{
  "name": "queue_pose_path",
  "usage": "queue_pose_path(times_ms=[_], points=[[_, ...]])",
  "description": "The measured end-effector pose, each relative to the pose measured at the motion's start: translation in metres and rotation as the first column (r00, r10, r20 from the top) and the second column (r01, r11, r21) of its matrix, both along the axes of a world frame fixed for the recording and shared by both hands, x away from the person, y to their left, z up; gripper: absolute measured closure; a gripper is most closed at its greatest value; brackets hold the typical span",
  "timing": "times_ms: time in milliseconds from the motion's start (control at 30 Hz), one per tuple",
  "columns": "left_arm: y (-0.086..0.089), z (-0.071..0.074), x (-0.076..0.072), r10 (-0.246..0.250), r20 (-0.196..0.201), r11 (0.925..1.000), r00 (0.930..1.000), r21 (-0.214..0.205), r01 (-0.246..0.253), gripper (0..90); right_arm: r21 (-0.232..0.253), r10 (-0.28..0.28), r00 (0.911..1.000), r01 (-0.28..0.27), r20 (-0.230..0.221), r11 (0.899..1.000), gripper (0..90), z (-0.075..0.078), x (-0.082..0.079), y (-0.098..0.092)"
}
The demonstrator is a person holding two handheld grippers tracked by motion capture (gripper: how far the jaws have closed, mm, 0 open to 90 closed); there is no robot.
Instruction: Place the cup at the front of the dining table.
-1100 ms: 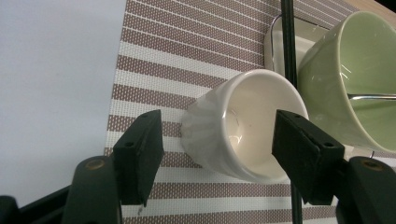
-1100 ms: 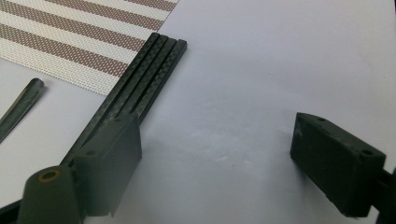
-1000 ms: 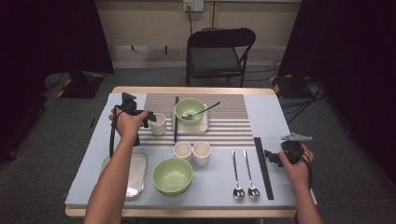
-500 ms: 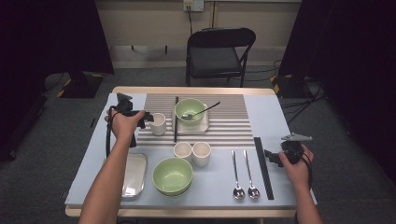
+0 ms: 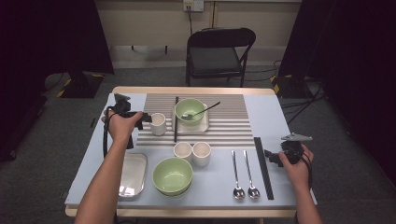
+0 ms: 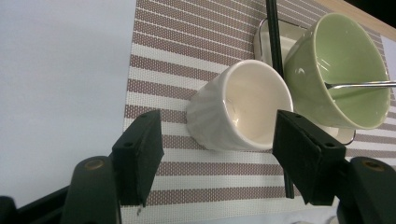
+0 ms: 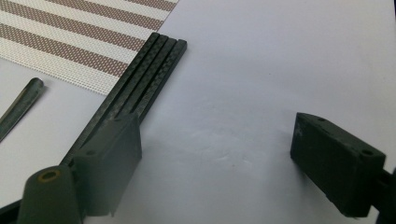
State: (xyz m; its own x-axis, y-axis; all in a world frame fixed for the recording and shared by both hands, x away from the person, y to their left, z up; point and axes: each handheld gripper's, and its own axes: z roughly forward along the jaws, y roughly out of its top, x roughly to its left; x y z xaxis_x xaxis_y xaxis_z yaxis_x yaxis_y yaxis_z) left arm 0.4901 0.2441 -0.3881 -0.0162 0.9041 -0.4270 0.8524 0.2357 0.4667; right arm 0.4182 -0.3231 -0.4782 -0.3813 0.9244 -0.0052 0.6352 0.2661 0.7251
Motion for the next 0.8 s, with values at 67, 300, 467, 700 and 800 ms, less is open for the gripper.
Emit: queue_pose_path(times_ms=[67, 300, 467, 700, 800], points=[[0.000, 0.001, -0.001, 0.006, 0.003, 1.0000, 1.0000, 0.004, -0.006, 33.3, 0.000, -0.001, 1.0000, 0.001, 0.001, 1.000, 14.9, 0.000, 0.000, 0.000], [0.004, 0.001, -0.005, 0.000, -0.003, 1.0000, 1.0000, 0.006, 0.000, 33.3, -0.005, 0.000, 1.0000, 0.000, 0.003, 1.000, 15.0, 0.000, 0.000, 0.000], [0.008, 0.001, -0.009, 0.012, -0.002, 0.9999, 0.9999, 0.004, -0.012, 33.3, -0.011, 0.000, 1.0000, 0.000, 0.009, 1.000, 15.4, 0.000, -0.001, 0.001], [0.015, 0.005, -0.014, 0.018, 0.010, 0.9998, 0.9998, 0.001, -0.019, 33.4, -0.008, -0.001, 1.0000, 0.001, 0.004, 1.000, 15.2, 0.000, -0.001, 0.001], [0.016, 0.007, -0.016, 0.014, 0.013, 0.9999, 0.9998, -0.001, -0.014, 33.4, -0.007, 0.001, 1.0000, -0.001, 0.002, 1.000, 15.1, 0.000, 0.000, 0.000]])
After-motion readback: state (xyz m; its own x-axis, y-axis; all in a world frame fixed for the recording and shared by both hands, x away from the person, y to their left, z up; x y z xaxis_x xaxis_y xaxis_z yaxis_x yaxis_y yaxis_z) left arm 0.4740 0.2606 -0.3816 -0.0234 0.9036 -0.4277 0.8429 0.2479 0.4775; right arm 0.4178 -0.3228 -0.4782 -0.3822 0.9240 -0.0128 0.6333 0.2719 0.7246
